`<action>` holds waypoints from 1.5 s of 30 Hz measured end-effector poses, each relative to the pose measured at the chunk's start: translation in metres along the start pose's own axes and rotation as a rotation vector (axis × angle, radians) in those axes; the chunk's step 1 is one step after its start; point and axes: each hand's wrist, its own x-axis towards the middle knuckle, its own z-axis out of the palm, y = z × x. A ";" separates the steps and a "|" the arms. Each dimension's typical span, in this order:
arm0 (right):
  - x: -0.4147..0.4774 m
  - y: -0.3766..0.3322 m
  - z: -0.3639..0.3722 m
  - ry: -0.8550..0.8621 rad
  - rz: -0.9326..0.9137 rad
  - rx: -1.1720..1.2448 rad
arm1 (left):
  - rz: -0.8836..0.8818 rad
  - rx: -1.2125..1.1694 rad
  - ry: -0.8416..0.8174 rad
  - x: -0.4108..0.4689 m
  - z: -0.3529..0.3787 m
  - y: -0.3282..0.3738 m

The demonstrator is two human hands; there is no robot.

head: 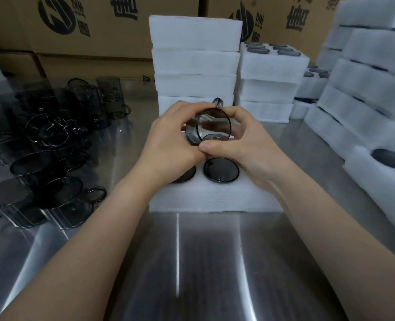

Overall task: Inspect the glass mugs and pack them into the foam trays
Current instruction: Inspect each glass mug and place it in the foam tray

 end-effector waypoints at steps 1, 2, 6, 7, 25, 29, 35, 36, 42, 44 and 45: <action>0.000 -0.001 -0.001 -0.011 0.002 0.014 | -0.022 -0.036 0.003 0.000 -0.001 0.000; 0.000 -0.002 -0.002 -0.027 0.001 0.031 | -0.043 -0.074 0.006 0.001 -0.002 -0.001; 0.000 -0.006 -0.004 -0.101 0.003 0.169 | -0.089 -0.206 0.010 0.002 -0.004 -0.003; 0.000 -0.006 -0.004 -0.116 0.005 0.200 | -0.090 -0.221 0.003 0.002 -0.005 -0.004; 0.005 -0.002 -0.010 0.026 -0.050 0.250 | 0.105 -0.068 -0.119 -0.003 -0.001 -0.004; 0.005 -0.002 -0.009 0.080 -0.067 0.267 | 0.179 0.094 -0.072 -0.002 0.003 -0.003; 0.005 -0.002 -0.003 0.044 -0.127 0.434 | -0.068 0.122 0.011 -0.002 0.006 -0.004; 0.004 -0.002 -0.003 0.038 -0.135 0.437 | -0.081 0.067 0.020 -0.002 0.005 -0.003; 0.004 -0.007 -0.006 0.000 -0.217 0.375 | -0.110 -0.483 -0.054 -0.004 -0.003 0.019; 0.003 -0.008 -0.005 -0.012 -0.219 0.362 | -0.154 -0.564 -0.046 -0.005 0.003 0.026; 0.003 -0.007 -0.004 -0.019 -0.213 0.353 | -0.172 -0.584 -0.032 -0.006 0.007 0.027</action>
